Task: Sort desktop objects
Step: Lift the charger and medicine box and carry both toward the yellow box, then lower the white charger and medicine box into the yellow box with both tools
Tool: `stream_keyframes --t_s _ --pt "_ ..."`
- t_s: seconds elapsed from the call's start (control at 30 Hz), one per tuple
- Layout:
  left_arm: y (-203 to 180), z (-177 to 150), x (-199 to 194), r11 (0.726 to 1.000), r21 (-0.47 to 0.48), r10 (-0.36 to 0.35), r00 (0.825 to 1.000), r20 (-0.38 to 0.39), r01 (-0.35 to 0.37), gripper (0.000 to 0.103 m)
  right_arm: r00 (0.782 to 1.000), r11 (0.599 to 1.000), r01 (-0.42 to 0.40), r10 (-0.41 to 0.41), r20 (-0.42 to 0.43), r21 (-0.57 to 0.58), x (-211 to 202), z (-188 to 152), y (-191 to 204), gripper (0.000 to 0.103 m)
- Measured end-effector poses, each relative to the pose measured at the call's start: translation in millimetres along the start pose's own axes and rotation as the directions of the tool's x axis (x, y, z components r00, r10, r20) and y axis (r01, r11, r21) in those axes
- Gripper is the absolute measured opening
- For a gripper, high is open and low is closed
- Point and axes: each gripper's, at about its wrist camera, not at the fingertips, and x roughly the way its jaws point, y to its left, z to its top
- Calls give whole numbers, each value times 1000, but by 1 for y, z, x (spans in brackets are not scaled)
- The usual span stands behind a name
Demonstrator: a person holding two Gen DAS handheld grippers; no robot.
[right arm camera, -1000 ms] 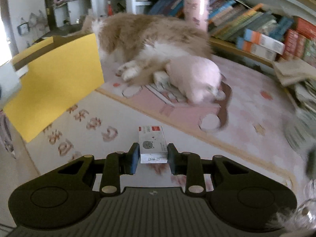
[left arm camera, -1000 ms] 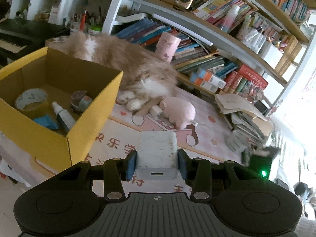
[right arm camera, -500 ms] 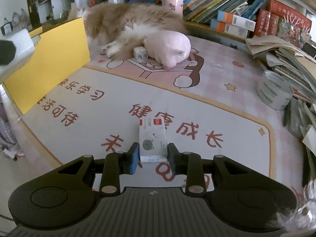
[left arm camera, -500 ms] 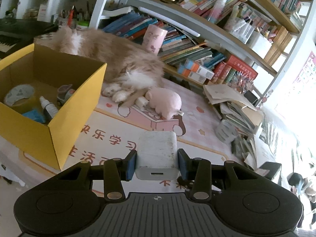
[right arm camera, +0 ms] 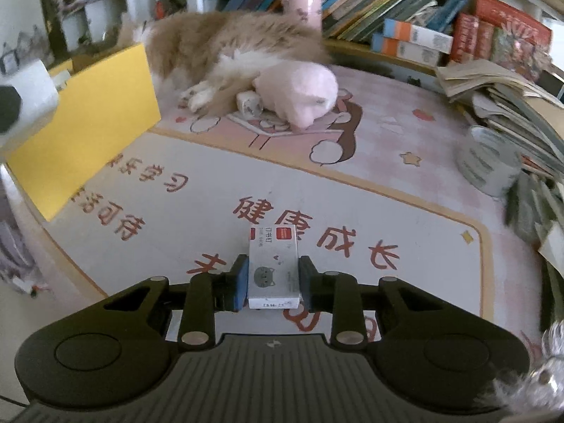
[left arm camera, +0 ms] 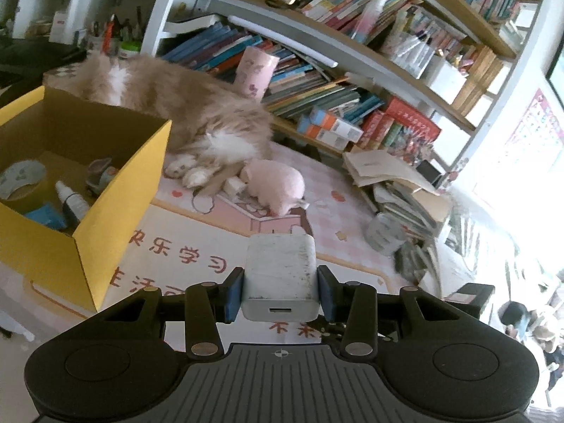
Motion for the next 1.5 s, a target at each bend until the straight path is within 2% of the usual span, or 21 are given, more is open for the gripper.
stream_keyframes --t_s 0.43,0.77,1.13,1.27,1.5 --pt "20 2 -23 987 55 -153 988 -19 154 42 993 984 46 -64 100 173 -85 3 24 27" --pt "62 -3 -63 974 72 -211 977 -33 213 42 986 971 91 -119 117 221 -117 -7 86 27" --pt "116 -16 -103 975 74 -204 977 -52 208 42 988 978 83 -107 114 192 -131 -25 172 27" --pt "135 -25 -118 980 87 -178 983 -46 181 42 990 980 71 -91 104 185 -132 -30 198 27" --pt "168 -33 -140 991 45 -124 991 -38 126 42 995 992 15 -28 99 128 -128 -32 241 27"
